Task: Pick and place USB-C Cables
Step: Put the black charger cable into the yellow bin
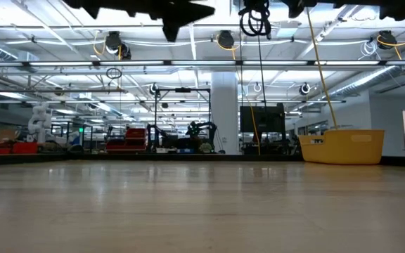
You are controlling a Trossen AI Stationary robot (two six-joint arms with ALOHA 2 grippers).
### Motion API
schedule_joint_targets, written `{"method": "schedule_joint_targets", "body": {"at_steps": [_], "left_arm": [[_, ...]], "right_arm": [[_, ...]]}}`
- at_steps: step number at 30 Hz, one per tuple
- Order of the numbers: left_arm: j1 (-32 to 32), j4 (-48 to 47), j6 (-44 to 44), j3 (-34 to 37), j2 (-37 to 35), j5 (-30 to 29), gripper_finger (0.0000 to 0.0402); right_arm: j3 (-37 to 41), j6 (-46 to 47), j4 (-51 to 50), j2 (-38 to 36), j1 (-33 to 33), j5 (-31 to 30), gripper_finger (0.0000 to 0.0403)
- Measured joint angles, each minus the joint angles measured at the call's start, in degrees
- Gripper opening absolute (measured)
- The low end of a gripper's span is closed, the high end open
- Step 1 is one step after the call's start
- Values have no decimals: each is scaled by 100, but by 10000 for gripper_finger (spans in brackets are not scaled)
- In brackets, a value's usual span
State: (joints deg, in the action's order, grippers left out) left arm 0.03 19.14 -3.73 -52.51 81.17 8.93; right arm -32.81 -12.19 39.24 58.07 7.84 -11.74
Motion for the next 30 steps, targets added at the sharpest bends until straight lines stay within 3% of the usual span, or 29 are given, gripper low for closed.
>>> {"method": "schedule_joint_targets", "body": {"at_steps": [9, 13, 17, 30], "left_arm": [[79, -648, 195, 2, -748, -154, 168], [70, -694, 327, 1, -828, -174, 168], [8, -694, 403, 2, -834, -315, 168], [-179, -873, 400, 2, -834, -352, 168]], "right_arm": [[-5, -89, -597, -731, -414, 319, 13], [-326, -91, -1552, -859, -675, 338, 13], [-846, -92, -2805, -758, -895, 444, 13], [-1994, 310, -5356, 87, -1208, 455, 13]]}}
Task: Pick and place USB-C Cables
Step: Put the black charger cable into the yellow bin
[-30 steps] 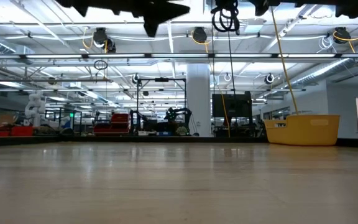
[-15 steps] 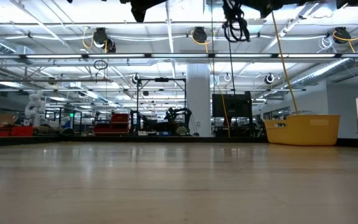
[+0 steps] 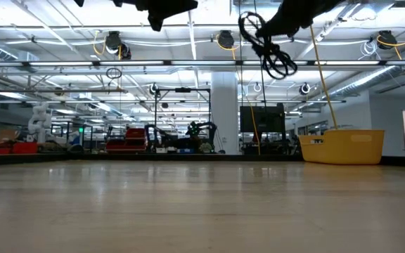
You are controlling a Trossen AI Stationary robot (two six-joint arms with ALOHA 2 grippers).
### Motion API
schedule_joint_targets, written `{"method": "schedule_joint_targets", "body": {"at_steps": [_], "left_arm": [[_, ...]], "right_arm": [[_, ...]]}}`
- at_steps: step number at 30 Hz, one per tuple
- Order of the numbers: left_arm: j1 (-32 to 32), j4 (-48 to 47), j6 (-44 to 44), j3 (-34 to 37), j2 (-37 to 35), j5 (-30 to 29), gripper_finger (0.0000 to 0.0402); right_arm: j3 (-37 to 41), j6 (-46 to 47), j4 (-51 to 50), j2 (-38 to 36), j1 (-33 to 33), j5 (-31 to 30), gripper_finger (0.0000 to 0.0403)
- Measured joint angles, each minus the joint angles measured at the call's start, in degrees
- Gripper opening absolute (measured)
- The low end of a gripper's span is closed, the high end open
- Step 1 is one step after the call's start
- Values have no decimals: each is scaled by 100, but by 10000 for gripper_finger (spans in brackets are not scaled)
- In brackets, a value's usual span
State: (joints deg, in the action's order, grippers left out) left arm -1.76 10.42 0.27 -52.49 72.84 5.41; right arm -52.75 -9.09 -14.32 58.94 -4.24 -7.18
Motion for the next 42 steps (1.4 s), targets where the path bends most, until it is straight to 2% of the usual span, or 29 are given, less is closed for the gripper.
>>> {"method": "schedule_joint_targets", "body": {"at_steps": [10, 16, 24, 35, 42], "left_arm": [[-4, -11, -59, 0, 2, 0, 168], [-4, -2, -59, 0, 2, 2, 168], [-4, 11, -35, 0, 2, 2, 168], [-9, 95, 2, 0, 4, 2, 168], [-9, 325, 0, 0, 4, 2, 168]], "right_arm": [[-364, 679, -1666, 829, -245, 137, 13], [-378, 861, -2185, 1278, -504, 599, 13], [-378, 1137, -2918, 1768, -876, 604, 13], [-424, 1142, -3221, 1908, -1571, 625, 13], [-1011, 1100, -3927, 1906, -2280, 594, 13]]}}
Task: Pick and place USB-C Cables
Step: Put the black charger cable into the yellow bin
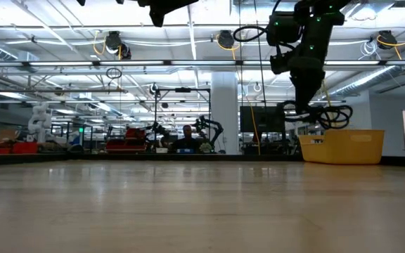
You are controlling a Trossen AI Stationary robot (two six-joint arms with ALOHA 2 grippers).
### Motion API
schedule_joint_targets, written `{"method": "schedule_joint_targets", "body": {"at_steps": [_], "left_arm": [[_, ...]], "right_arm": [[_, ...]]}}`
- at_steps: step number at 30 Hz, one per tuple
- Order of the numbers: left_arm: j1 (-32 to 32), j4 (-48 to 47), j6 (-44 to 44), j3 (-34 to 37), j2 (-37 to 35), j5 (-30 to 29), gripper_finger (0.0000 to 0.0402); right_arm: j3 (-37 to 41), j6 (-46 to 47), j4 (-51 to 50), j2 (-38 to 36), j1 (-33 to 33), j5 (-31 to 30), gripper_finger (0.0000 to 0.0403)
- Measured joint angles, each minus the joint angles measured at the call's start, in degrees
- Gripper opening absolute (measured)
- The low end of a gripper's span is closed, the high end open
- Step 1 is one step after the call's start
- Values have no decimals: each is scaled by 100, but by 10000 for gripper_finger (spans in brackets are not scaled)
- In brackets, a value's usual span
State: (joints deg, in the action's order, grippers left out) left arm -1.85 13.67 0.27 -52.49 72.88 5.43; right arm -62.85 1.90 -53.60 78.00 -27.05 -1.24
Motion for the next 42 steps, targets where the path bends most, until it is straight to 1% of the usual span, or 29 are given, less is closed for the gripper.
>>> {"method": "schedule_joint_targets", "body": {"at_steps": [4, 10, 16, 23, 28, 35, 42], "left_arm": [[0, 0, 0, 0, 0, 0, 168], [0, 5, 0, 0, 0, 0, 168], [0, -4, -1, 0, 0, 2, 168], [0, -6, -2, 0, 0, 2, 168], [0, -15, -4, 0, 0, 2, 168], [57, -83, -17, 0, 0, 2, 168], [189, -196, -37, 2, 2, 4, 168]], "right_arm": [[-387, -51, -249, -2, -440, -2, 13], [-786, -195, -542, 115, -1280, -15, 13], [-1077, -364, -932, 602, -2150, -19, 13], [-1114, -590, -758, 1194, -2919, -61, 13], [-1114, -582, -596, 1524, -3236, -507, 13], [-1102, -557, -531, 1756, -3342, -488, 13], [-785, -519, -427, 1755, -3338, -493, 13]]}}
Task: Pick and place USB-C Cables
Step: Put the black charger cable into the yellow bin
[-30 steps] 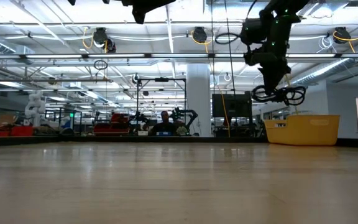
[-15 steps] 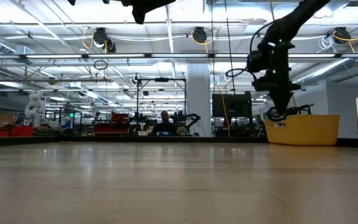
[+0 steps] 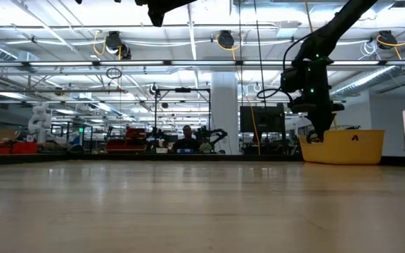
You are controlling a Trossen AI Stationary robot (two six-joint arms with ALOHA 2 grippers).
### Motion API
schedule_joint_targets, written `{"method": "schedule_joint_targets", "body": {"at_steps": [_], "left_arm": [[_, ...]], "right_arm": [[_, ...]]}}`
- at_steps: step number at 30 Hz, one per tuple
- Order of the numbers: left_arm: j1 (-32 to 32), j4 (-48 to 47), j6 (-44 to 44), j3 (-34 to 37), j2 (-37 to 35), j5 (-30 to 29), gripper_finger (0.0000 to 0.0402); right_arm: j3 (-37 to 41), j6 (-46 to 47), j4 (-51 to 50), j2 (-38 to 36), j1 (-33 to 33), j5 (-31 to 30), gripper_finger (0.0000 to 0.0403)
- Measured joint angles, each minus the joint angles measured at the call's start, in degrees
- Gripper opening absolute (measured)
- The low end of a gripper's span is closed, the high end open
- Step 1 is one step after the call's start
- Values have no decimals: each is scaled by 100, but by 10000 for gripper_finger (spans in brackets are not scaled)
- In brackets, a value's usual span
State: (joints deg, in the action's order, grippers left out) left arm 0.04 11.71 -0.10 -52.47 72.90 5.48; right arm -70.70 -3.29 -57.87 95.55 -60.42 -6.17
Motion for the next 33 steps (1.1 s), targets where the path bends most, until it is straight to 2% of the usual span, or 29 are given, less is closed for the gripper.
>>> {"method": "schedule_joint_targets", "body": {"at_steps": [10, 14, 33], "left_arm": [[41, 43, -7, 0, -2, 0, 168], [41, 43, -9, 0, 0, 0, 168], [37, 45, 0, 0, -2, -2, 168]], "right_arm": [[128, 24, 241, -2, 0, -25, 14], [128, 149, 265, -2, 4, -469, 22], [128, 382, 167, -4, 12, -588, 100]]}}
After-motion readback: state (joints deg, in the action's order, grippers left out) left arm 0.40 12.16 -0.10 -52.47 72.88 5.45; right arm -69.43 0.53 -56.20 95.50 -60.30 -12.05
